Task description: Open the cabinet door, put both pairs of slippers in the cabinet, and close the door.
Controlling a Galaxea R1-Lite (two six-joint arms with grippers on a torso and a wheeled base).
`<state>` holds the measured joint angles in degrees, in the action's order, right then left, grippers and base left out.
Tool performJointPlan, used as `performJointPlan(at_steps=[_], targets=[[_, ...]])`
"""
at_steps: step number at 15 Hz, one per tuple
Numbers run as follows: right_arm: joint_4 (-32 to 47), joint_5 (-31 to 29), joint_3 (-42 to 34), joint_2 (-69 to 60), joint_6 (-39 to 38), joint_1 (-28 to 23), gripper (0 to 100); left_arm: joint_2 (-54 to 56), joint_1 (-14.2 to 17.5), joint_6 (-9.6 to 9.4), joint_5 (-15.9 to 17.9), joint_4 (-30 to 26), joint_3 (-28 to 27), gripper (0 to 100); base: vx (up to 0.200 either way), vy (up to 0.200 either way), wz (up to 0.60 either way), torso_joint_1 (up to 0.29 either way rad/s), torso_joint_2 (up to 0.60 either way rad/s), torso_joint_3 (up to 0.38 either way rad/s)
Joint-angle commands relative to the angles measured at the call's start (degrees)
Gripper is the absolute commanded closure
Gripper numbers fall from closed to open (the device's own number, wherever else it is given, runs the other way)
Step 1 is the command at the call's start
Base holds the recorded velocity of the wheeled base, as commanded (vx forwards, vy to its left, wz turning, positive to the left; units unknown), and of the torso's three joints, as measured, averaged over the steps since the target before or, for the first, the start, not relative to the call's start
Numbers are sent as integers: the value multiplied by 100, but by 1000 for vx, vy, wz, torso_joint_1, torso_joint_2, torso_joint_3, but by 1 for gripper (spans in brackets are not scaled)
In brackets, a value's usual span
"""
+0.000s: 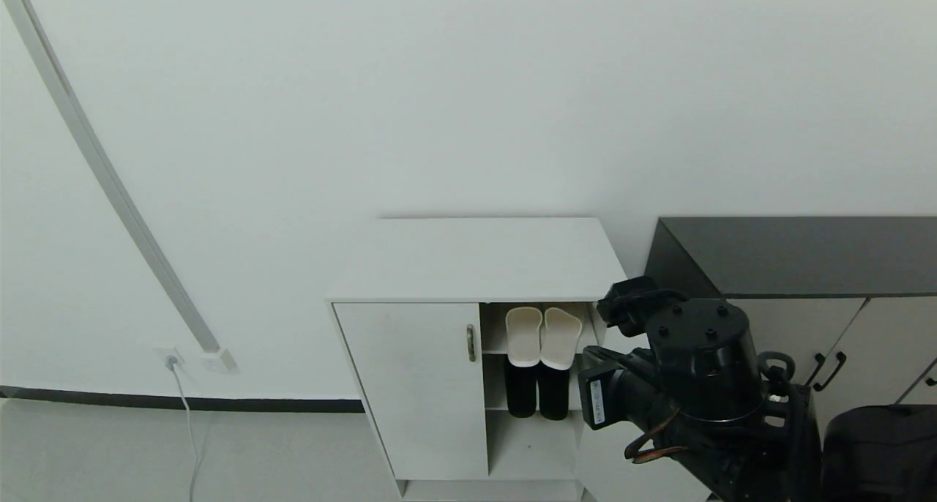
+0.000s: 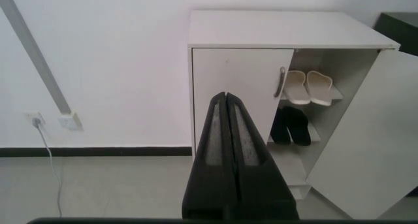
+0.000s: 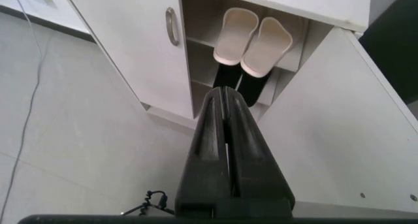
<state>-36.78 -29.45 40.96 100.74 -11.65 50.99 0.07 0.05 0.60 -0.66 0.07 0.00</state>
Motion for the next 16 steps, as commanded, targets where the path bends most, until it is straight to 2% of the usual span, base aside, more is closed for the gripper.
performJointPlan(at_steps=[1,2,8,16], targets=[[-5,1,-9,42,-4,-10,100,-7,4,2,-4,1,0,100,0,0,0,0,0,0],[4,1,-9,33,-4,-10,100,-7,4,2,-4,1,0,100,0,0,0,0,0,0],[4,-8,-9,42,5,-54,100,-7,4,2,-4,1,0,100,0,0,-600,6,-2,-1],[-128,1,-27,121,14,-204,100,-7,4,2,4,1,0,100,0,0,0,0,0,0]])
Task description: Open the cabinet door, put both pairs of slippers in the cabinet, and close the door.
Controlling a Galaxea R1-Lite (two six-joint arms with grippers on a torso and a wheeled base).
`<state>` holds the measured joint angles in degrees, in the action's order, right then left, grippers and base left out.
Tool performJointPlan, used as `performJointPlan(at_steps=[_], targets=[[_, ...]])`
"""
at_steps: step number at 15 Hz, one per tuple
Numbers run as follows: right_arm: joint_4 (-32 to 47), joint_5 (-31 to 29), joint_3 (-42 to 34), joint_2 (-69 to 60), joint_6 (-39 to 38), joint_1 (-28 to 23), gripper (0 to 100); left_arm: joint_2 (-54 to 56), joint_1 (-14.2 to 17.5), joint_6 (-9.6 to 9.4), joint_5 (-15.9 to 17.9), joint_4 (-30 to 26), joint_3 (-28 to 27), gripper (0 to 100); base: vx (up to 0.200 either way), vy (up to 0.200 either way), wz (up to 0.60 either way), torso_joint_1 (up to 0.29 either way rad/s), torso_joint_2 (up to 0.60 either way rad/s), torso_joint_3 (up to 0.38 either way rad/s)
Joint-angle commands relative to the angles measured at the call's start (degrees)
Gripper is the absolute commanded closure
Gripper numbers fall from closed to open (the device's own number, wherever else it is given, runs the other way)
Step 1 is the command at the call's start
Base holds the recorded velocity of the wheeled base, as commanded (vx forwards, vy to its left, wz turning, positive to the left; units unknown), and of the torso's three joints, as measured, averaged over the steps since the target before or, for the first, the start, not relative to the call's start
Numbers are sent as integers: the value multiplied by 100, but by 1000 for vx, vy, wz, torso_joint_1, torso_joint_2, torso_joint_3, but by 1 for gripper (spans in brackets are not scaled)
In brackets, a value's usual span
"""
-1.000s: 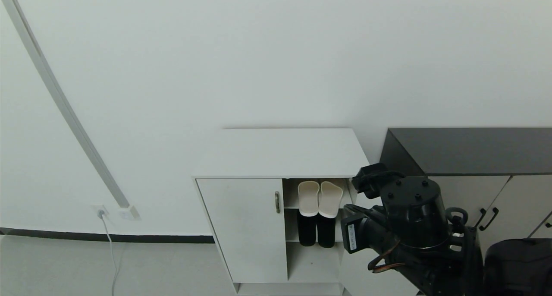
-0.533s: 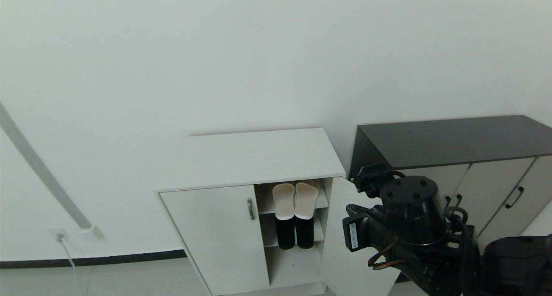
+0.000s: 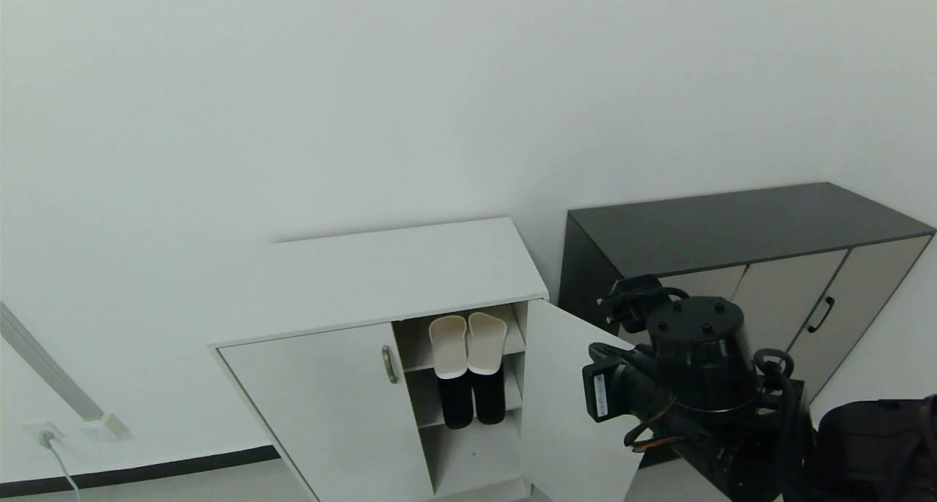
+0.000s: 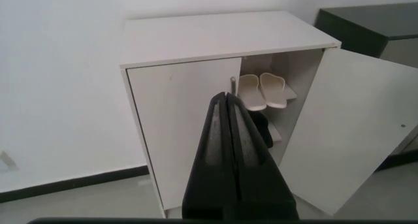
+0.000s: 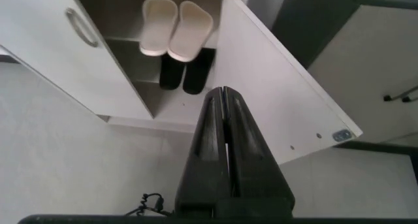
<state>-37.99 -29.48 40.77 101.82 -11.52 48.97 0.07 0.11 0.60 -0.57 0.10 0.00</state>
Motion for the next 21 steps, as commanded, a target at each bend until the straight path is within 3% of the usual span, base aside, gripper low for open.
performJointPlan(at_steps=[1,5,10,14,17,21], targets=[[-25,3,-16,23,1,7,100,-7,-2,2,-4,-1,0,100,-200,0,0,2,2,7],[-121,3,-25,146,1,-19,100,-7,-2,2,-4,-1,0,100,-200,0,0,5,6,1],[-490,3,-69,233,238,-221,100,-7,-2,2,-4,-1,0,100,0,0,0,0,0,0],[-570,162,221,383,396,-766,100,-7,-2,2,-4,-1,0,100,0,0,0,0,0,0],[-508,513,1021,761,475,-1496,100,-7,-2,-7,-4,-1,0,100,0,0,0,0,0,0],[-438,891,1434,1244,475,-1944,100,-7,-2,-25,-4,-1,0,100,0,0,0,0,0,0]])
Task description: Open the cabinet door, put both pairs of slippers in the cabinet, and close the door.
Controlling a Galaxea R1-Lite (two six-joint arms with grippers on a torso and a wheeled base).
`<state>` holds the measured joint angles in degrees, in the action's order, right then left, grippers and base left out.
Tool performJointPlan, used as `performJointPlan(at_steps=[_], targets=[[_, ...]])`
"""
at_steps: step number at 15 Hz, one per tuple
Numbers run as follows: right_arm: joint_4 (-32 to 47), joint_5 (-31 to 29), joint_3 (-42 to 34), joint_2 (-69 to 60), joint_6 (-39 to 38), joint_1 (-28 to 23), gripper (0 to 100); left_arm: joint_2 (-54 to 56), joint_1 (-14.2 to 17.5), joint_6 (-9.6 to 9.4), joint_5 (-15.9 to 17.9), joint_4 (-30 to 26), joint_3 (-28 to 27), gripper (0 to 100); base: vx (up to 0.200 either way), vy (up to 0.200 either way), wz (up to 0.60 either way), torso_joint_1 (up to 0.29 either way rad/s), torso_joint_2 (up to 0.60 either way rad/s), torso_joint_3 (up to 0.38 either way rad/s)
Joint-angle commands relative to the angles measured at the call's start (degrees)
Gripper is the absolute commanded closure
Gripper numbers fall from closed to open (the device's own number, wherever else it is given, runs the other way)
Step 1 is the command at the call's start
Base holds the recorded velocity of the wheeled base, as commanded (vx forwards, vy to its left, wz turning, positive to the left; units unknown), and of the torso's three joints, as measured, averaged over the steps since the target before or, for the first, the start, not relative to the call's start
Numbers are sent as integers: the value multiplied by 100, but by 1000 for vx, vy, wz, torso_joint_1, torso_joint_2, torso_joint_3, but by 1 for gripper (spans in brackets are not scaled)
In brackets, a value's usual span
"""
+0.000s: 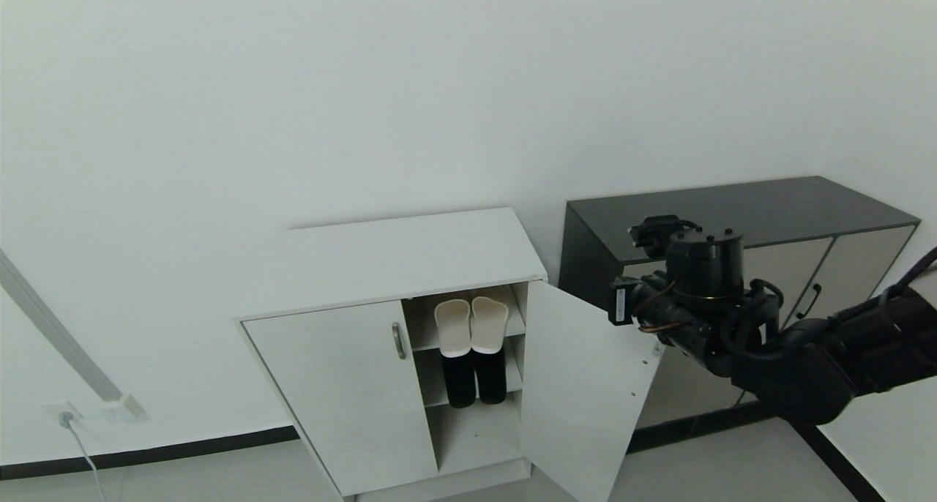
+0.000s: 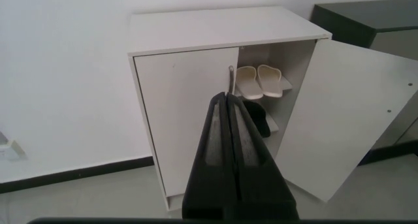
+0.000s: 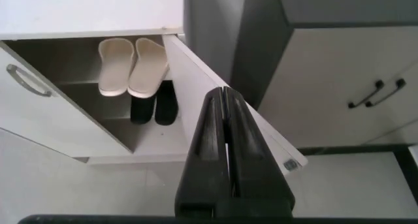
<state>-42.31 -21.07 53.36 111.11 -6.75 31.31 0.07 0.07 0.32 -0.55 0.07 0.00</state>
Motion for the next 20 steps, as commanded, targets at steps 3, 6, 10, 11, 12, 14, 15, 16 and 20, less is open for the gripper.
performJointPlan(at_steps=[3,6,10,11,12,14,15,16,20], targets=[[4,234,500,693,-1,-555,100,-7,1,3,2,1,0,100,0,0,0,0,0,0],[-5,384,623,983,7,-828,100,-7,1,-5,2,1,0,100,0,0,0,0,0,0],[-5,489,825,1423,-1,-1100,100,-7,1,-5,2,1,0,100,0,0,0,0,0,0],[-5,542,852,1502,-1,-1144,100,-7,1,-5,2,1,0,100,0,0,0,0,0,0],[-5,542,913,1616,7,-1188,100,-7,1,-5,2,1,0,100,0,0,0,0,0,0],[-5,542,940,1730,7,-1250,100,-7,1,-5,2,1,0,100,0,0,0,0,0,0],[-5,542,992,1809,7,-1267,100,-7,1,-5,2,1,0,100,0,0,0,0,0,0],[-5,542,1001,1853,7,-1276,100,-7,1,-5,2,1,0,100,0,0,0,0,0,0],[-5,542,1027,1985,7,-1276,100,-7,1,-5,2,1,0,100,0,0,0,0,0,0]])
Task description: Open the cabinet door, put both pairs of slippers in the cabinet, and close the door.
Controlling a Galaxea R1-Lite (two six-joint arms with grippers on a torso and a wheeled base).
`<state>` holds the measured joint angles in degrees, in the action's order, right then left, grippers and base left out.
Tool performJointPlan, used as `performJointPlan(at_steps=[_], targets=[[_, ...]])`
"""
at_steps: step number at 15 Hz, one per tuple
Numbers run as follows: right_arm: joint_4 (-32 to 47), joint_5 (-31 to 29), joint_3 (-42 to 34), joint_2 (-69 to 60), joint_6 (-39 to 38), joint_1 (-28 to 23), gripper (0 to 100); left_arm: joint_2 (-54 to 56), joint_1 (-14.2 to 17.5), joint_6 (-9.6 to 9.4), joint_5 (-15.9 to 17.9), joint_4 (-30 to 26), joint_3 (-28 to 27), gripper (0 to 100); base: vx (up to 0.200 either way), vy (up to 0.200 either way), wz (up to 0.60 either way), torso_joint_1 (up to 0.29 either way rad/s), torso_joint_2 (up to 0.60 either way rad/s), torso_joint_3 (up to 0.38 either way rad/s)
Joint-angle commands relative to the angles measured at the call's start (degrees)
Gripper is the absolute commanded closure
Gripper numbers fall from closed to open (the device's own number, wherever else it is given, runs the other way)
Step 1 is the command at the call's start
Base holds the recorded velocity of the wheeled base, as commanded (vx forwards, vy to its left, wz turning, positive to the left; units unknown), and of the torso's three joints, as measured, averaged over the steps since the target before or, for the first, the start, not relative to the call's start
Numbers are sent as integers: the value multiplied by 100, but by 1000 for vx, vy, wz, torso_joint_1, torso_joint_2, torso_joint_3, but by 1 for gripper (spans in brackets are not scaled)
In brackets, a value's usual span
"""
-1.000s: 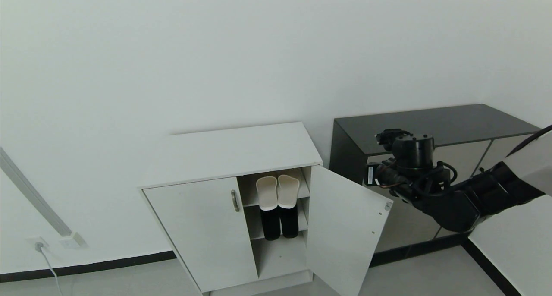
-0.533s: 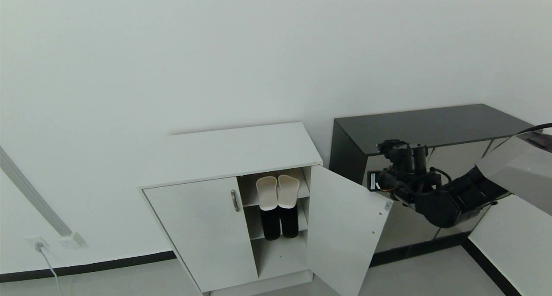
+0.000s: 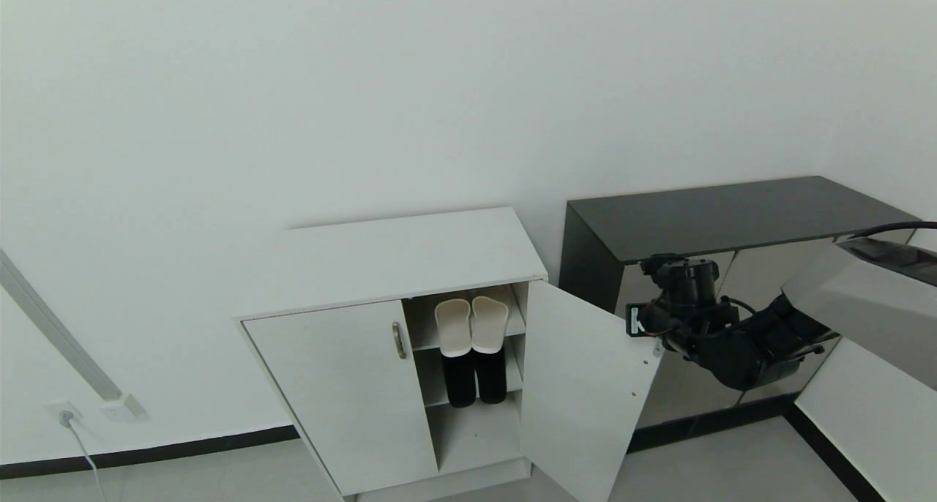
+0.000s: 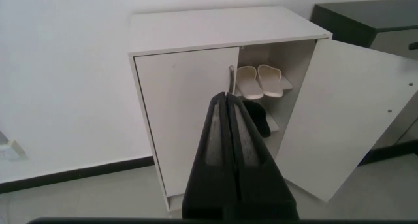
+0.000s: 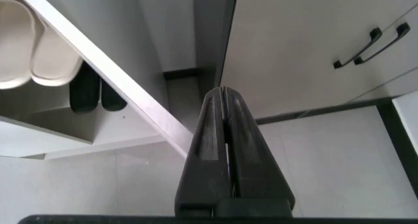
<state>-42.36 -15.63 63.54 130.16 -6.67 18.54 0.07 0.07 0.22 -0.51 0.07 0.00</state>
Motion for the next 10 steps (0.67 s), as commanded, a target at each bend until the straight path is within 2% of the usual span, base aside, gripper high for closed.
performJointPlan(at_steps=[1,10], targets=[[0,-2,27,106,-1,0,100,-7,1,4,-2,1,0,100,0,0,0,0,0,0],[17,-10,-17,159,-1,88,100,-7,1,13,-2,1,0,100,0,0,0,0,0,0]])
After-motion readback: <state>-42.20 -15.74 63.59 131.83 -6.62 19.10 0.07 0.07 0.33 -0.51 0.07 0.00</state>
